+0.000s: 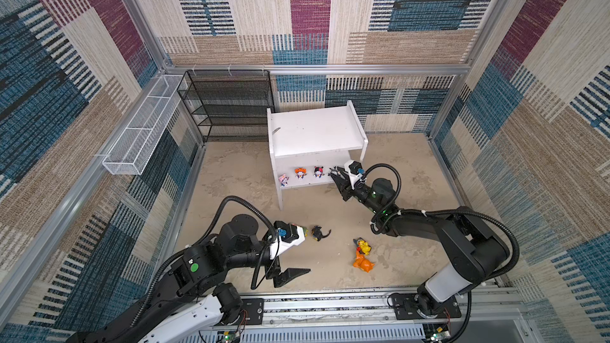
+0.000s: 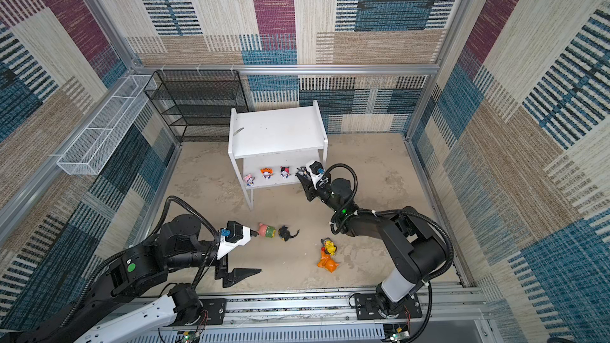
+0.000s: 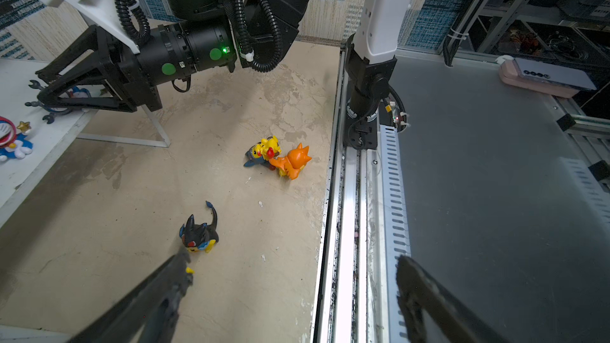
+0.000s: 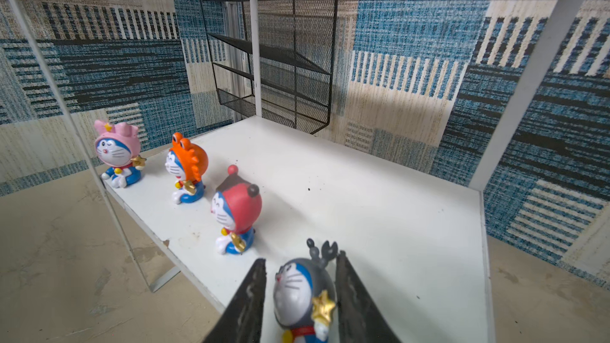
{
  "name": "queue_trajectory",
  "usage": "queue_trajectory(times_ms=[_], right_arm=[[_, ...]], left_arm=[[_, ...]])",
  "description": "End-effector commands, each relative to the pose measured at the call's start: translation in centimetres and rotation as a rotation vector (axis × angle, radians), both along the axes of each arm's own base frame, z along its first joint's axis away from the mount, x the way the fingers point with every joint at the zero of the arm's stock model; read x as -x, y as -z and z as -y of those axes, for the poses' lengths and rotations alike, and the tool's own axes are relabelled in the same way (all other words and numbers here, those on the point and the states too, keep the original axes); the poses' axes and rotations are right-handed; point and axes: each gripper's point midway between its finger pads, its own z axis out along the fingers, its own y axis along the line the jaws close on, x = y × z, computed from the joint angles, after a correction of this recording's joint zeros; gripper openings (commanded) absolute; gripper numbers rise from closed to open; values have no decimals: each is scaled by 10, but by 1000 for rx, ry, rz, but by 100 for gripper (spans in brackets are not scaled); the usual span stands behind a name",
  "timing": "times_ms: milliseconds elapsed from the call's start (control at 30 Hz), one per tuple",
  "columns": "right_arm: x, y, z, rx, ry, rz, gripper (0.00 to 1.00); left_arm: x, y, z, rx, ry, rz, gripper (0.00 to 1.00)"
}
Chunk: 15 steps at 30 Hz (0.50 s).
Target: Place and organize the plastic toys onto the shelf
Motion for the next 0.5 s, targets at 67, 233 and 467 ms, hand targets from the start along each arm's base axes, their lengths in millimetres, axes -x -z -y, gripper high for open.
queue_trajectory(times_ms=[67,233,467], right_arm=[[1,2,-2,-12,-15,-27,41],[0,8,-2,-6,-6,-49,41],[-5,11,-1,9,11,-56,38]], left_arm=[[-3,-6,1,24,-8,20,99],[-2,-6,1,26,-9,22,99],[-3,-6,1,24,-10,22,99]])
